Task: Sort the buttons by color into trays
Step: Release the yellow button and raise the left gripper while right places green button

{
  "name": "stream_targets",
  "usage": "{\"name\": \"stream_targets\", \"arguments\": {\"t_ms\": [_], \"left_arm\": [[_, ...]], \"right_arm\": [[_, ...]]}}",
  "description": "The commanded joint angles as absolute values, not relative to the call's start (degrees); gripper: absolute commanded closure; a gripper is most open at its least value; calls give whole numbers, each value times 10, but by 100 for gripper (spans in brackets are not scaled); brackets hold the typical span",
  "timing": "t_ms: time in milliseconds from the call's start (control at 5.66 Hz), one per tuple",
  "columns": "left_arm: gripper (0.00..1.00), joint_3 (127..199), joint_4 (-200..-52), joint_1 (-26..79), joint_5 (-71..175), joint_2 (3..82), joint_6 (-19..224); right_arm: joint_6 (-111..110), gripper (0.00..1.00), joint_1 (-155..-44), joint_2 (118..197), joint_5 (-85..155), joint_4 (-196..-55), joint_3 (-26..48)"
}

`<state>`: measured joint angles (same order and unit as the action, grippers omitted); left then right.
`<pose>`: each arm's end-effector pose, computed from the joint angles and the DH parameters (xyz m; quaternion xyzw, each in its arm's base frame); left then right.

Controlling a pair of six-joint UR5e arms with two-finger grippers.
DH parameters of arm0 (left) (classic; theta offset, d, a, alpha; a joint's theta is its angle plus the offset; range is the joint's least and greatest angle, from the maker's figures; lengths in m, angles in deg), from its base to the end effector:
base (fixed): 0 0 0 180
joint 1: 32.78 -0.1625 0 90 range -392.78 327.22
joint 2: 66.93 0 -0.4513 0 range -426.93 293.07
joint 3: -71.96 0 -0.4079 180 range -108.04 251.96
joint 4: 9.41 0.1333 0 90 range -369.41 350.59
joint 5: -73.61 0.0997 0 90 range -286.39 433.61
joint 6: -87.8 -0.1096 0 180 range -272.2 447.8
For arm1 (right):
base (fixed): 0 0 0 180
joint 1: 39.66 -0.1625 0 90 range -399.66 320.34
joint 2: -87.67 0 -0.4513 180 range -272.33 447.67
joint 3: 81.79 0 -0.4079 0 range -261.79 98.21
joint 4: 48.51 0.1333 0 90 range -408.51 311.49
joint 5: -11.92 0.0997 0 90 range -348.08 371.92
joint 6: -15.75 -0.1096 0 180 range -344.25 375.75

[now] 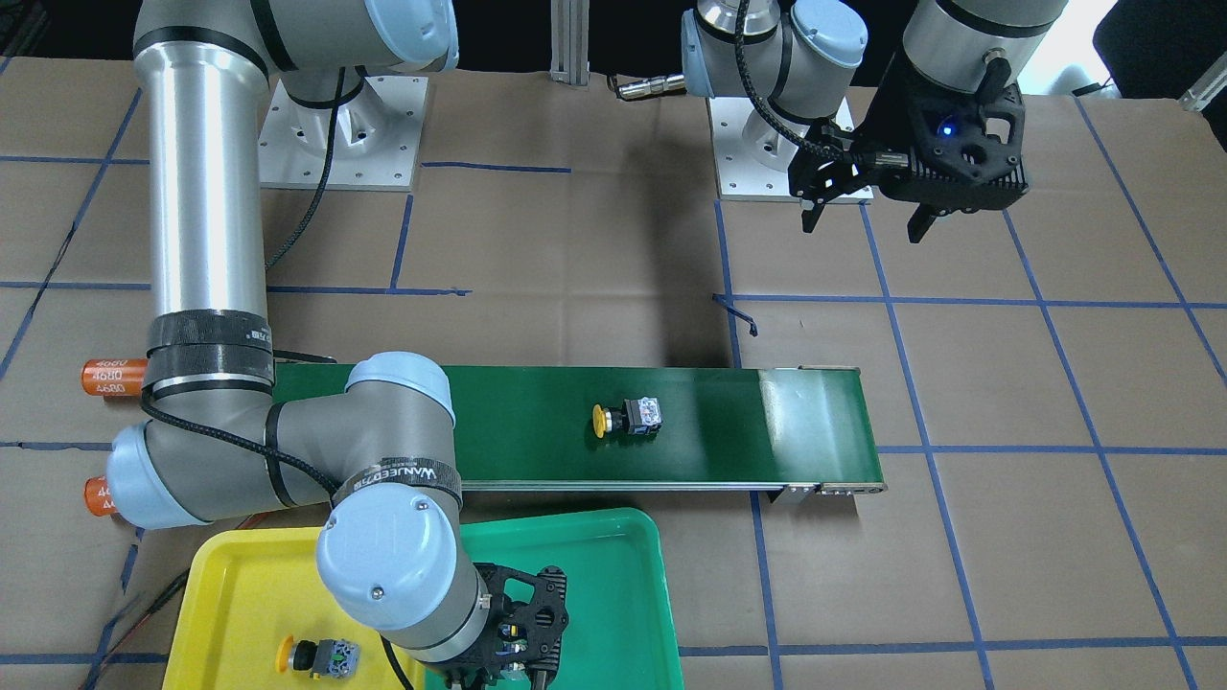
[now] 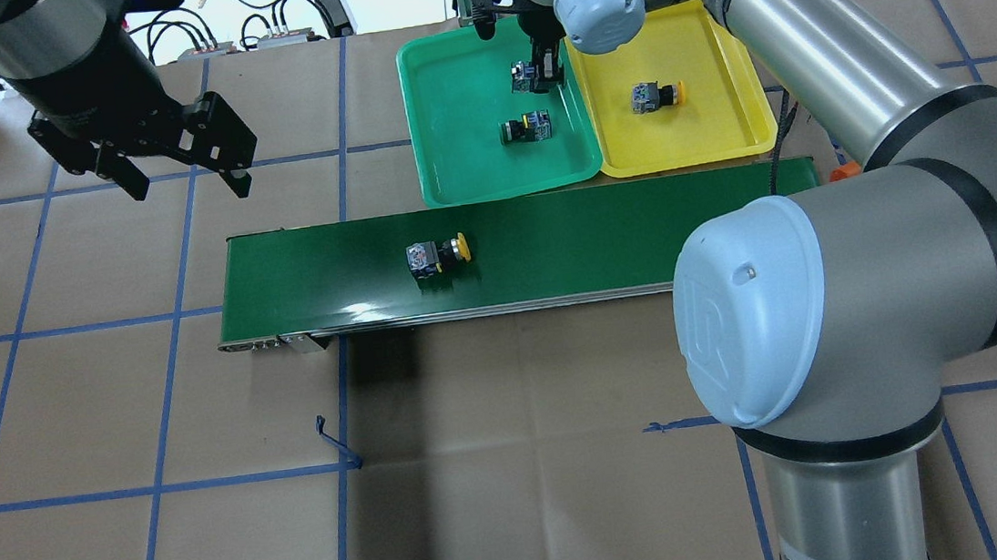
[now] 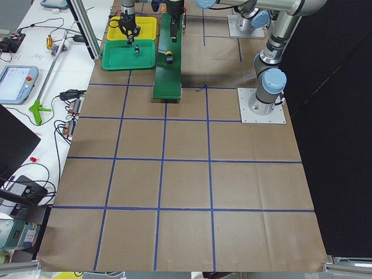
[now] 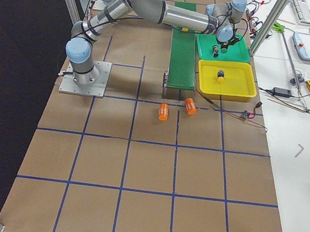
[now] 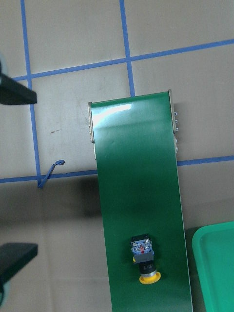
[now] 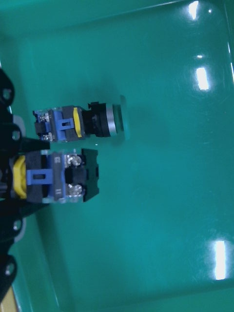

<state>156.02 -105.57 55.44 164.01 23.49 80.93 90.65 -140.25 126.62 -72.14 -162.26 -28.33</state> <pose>-0.1167 -0.5117 0.5423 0.0444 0.9990 0.0058 0.0031 0.3006 -0.8205 0.2524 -0.6787 0.7282 -0.0956 0.0009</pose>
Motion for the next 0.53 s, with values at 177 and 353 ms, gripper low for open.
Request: {"name": "stream_targets", "arguments": {"t_ms": [177,353], "left_arm": [[2,1557,-1062,551,1640,225,815],[2,1557,-1061,550,1641,224,814]], "right_arm": [[910,0,-1400,1307,-702,-1606,-277],[933,0,-1393,1349,-730,-1501,-275]]}}
